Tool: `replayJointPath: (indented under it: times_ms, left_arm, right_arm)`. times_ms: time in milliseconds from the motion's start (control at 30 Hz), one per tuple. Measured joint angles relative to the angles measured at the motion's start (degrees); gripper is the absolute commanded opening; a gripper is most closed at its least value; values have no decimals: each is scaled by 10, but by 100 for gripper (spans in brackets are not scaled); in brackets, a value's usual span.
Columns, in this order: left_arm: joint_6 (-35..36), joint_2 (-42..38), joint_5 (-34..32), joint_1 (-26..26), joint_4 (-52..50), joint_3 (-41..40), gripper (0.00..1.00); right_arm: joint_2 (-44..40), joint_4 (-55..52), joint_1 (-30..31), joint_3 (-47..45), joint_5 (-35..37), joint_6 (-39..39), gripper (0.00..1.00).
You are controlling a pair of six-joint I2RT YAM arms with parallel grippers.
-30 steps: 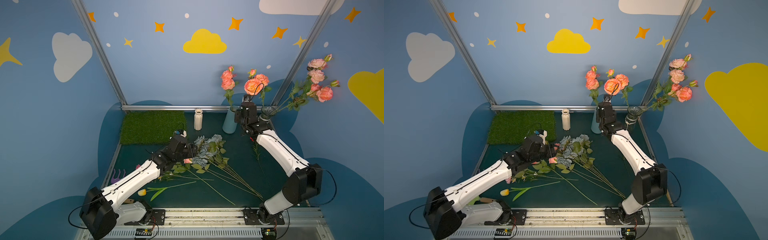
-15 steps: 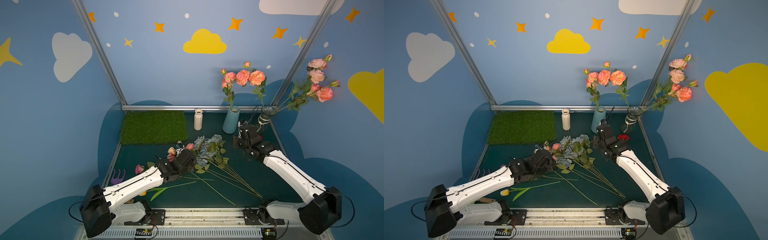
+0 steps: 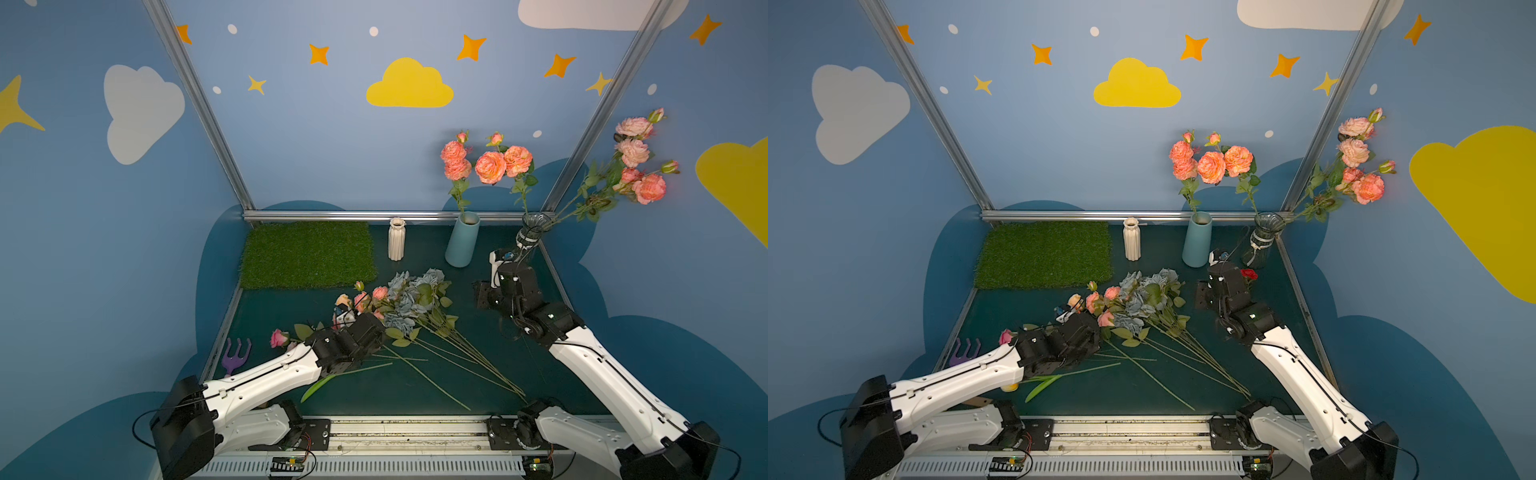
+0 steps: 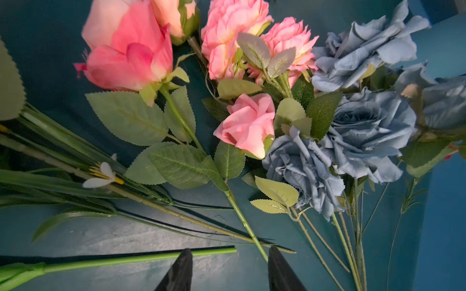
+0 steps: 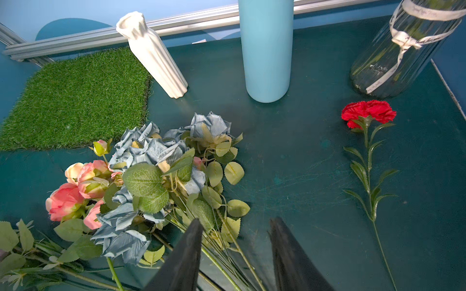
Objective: Place the pink flowers into the vase
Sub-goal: Pick up the flower at the center of the board.
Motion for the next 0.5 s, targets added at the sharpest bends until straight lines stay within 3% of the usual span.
replayJointPath:
  times_ms: [500]
  left_arm:
    - [-81,51,47,15,65,-23,48]
  right_arm:
    - [-31,0,2,-25,-25,2,46]
